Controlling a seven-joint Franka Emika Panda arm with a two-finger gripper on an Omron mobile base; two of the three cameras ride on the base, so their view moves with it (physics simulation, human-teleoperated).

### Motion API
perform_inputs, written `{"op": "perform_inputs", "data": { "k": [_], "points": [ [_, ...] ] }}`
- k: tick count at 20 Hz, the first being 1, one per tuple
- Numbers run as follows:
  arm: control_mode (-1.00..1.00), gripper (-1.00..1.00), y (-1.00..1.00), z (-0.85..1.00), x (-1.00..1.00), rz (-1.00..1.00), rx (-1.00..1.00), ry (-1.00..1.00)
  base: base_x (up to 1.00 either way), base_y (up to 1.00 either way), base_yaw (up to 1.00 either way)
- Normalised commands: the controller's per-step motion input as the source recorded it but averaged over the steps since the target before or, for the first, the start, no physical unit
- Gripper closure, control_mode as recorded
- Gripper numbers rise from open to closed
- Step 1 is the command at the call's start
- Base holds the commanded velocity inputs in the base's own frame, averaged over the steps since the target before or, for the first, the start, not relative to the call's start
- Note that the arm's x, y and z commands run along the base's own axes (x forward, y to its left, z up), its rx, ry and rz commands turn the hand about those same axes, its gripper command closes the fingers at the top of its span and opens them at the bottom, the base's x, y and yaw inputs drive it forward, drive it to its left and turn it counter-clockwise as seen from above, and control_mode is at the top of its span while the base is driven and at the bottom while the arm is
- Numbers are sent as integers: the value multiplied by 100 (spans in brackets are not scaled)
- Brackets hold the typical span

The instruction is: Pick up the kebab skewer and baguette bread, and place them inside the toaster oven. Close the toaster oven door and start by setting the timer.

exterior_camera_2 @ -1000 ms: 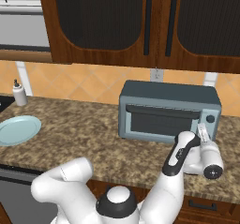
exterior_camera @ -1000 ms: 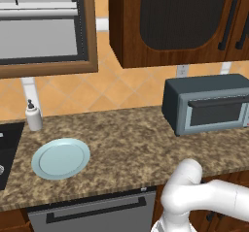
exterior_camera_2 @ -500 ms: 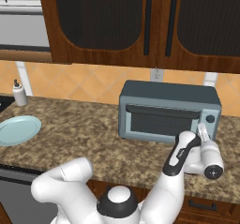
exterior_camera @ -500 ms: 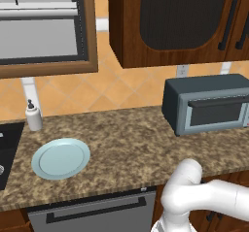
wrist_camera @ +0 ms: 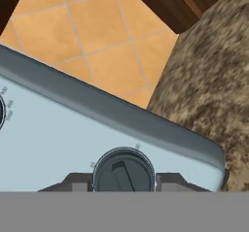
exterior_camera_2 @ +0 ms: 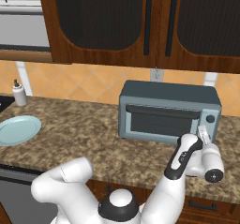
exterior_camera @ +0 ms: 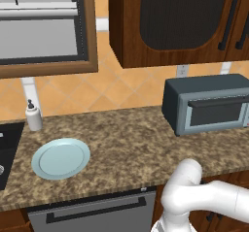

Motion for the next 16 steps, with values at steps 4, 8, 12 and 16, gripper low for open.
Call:
{"op": "perform_inputs", "data": {
  "k": [4,8,12,16],
  "points": [
    [-100,100,-13,3,0,0,0,0,0,0,0],
    [-100,100,-7,16,12,0,2,0,0,0,0],
    [-100,100,0,22,3,0,10,0,0,0,0],
    [-100,100,0,19,0,0,15,0,0,0,0]
  ]
}}
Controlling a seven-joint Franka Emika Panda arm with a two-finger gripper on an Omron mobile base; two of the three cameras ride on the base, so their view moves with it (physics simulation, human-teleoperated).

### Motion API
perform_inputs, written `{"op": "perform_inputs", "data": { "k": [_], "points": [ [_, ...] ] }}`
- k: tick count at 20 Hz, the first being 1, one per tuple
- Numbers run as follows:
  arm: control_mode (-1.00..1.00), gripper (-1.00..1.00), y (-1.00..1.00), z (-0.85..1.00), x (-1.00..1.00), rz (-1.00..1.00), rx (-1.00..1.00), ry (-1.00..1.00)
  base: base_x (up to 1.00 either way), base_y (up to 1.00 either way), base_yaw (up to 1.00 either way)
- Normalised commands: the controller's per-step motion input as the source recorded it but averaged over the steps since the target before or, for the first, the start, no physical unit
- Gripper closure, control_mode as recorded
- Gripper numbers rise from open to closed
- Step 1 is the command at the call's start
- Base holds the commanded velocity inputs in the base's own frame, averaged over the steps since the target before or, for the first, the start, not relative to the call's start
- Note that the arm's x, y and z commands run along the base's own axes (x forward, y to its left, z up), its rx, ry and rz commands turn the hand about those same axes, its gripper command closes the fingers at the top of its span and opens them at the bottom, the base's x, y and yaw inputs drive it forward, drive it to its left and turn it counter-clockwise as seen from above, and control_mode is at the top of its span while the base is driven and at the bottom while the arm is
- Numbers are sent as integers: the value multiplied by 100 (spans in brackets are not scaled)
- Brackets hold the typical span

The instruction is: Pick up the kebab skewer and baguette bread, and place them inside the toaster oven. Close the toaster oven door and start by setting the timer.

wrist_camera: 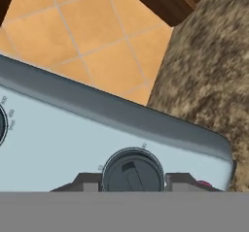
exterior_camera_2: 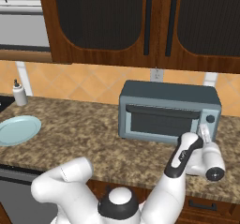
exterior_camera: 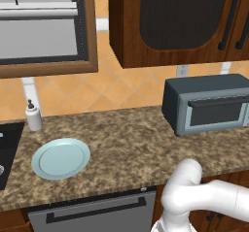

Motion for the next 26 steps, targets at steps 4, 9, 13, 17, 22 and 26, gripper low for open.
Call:
{"op": "perform_inputs", "data": {
  "k": [4,9,13,17,22,26],
  "points": [
    [-100,100,0,8,0,0,19,0,0,0,0],
    [-100,100,0,10,0,0,18,0,0,0,0],
    [-100,100,0,16,0,0,14,0,0,0,0],
    [-100,100,0,10,0,0,12,0,0,0,0],
    [-100,100,0,5,0,-2,13,0,0,0,0],
    [-100,100,2,2,0,-5,14,0,0,0,0]
  ]
}}
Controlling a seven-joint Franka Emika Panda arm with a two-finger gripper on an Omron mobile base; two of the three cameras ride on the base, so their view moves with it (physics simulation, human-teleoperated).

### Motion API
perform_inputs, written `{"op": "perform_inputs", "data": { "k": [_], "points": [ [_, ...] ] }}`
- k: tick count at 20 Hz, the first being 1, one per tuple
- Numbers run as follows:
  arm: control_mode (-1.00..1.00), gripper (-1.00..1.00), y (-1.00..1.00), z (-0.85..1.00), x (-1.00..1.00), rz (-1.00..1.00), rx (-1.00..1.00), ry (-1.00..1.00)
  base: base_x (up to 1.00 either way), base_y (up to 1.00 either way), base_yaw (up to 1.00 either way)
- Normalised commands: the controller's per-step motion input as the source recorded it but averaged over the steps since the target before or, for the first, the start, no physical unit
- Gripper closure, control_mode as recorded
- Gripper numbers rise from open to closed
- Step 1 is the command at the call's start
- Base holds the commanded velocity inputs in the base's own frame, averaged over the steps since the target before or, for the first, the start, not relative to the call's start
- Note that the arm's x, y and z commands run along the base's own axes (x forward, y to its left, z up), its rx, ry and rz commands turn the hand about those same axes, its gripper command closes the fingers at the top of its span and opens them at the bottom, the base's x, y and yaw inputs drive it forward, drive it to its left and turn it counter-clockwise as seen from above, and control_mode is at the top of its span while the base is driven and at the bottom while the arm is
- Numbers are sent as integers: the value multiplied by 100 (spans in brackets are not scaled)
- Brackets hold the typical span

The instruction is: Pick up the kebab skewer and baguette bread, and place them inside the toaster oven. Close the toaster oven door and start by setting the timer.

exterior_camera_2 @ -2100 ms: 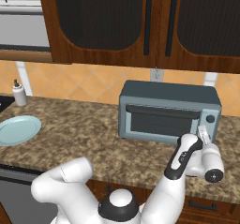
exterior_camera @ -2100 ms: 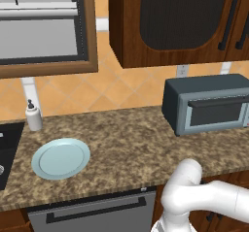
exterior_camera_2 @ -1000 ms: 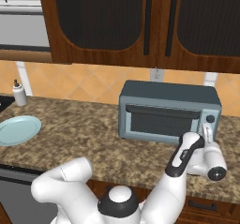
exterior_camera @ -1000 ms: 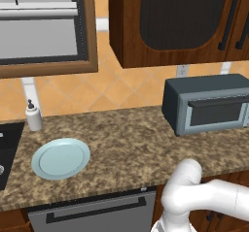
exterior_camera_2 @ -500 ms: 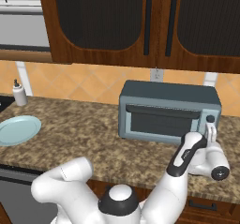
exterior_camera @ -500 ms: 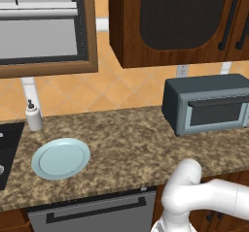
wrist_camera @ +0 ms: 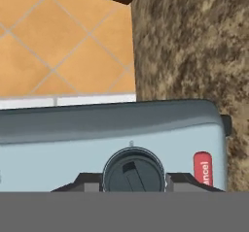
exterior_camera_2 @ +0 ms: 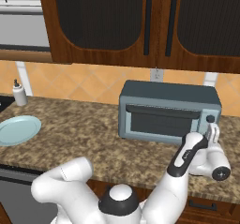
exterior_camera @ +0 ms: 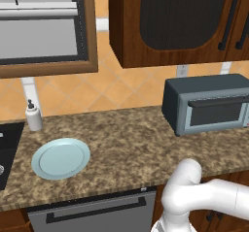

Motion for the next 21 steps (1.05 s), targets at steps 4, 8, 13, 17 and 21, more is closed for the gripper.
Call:
{"op": "perform_inputs", "data": {
  "k": [4,8,13,17,21],
  "points": [
    [-100,100,3,5,0,-9,15,0,0,0,0],
    [-100,100,0,7,0,-11,14,0,0,0,0],
    [-100,100,0,10,0,-11,15,0,0,0,0],
    [-100,100,0,7,-2,-9,18,0,0,0,0],
    [-100,100,0,5,-10,-8,22,0,0,0,0]
  ]
}}
